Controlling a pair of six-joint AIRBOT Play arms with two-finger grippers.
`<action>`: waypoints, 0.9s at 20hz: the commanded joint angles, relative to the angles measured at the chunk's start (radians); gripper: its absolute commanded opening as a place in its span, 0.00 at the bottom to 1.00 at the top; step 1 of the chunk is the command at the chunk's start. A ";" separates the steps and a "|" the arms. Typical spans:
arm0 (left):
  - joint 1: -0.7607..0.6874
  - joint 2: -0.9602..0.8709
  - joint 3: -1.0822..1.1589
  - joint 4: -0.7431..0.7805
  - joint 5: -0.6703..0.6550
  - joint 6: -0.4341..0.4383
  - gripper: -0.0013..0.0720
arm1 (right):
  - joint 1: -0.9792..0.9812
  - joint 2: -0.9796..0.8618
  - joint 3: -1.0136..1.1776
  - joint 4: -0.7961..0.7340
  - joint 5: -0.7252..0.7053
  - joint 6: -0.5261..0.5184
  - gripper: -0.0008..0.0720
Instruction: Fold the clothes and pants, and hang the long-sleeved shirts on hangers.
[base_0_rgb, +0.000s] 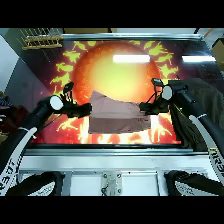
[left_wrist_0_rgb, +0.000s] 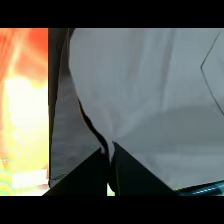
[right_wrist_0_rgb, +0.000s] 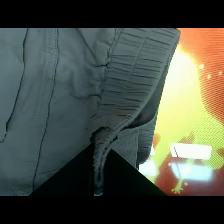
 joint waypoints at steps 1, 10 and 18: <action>-0.069 0.021 -0.155 -0.003 0.140 -0.010 0.03 | 0.012 0.003 -0.084 -0.014 -0.018 0.007 0.03; -0.081 0.021 -0.201 -0.003 0.153 -0.027 0.03 | 0.034 0.003 -0.114 0.016 0.014 0.007 0.08; -0.082 0.169 -0.044 0.007 0.007 -0.004 0.78 | -0.093 0.235 -0.097 0.144 0.146 -0.214 0.83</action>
